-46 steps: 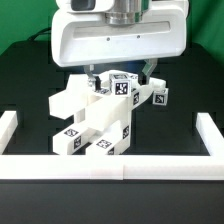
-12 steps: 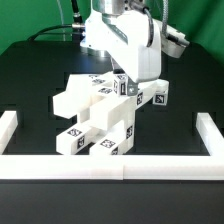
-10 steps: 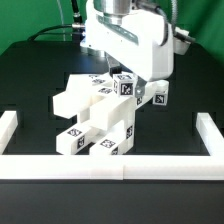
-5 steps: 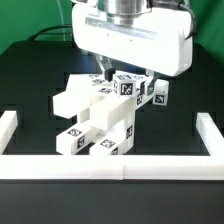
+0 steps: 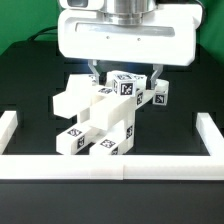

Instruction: Assemble chair

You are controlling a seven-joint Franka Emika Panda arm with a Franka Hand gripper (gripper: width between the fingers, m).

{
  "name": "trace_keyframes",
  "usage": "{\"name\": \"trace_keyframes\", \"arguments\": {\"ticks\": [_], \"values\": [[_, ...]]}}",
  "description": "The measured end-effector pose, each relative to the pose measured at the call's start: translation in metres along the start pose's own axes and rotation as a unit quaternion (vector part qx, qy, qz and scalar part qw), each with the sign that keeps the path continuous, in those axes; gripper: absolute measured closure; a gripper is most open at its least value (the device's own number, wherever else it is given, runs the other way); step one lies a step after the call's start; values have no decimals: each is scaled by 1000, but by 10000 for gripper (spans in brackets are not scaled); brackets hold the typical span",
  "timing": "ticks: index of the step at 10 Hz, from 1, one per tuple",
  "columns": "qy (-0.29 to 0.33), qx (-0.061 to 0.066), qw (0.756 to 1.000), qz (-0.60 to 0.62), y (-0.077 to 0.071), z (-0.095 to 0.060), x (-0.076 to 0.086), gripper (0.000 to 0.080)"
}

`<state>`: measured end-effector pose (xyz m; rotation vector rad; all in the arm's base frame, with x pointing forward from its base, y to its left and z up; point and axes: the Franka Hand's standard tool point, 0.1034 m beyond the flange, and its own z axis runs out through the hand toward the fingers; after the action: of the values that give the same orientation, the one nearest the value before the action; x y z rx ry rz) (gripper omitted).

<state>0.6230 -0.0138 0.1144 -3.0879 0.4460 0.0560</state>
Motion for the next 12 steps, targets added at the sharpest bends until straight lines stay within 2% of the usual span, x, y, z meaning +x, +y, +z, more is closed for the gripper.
{"name": "trace_keyframes", "arguments": {"ticks": [1, 2, 4, 6, 8, 11, 12], "values": [[4, -13, 998, -63, 1, -1, 2, 151], [6, -17, 995, -102, 2, -1, 3, 151], [10, -19, 985, -174, 3, 0, 4, 151], [9, -19, 984, -179, 3, 0, 4, 173], [9, -19, 984, -178, 3, 0, 4, 511], [10, -19, 986, -165, 3, 0, 4, 513], [11, -17, 993, -120, 3, 0, 4, 513]]}}
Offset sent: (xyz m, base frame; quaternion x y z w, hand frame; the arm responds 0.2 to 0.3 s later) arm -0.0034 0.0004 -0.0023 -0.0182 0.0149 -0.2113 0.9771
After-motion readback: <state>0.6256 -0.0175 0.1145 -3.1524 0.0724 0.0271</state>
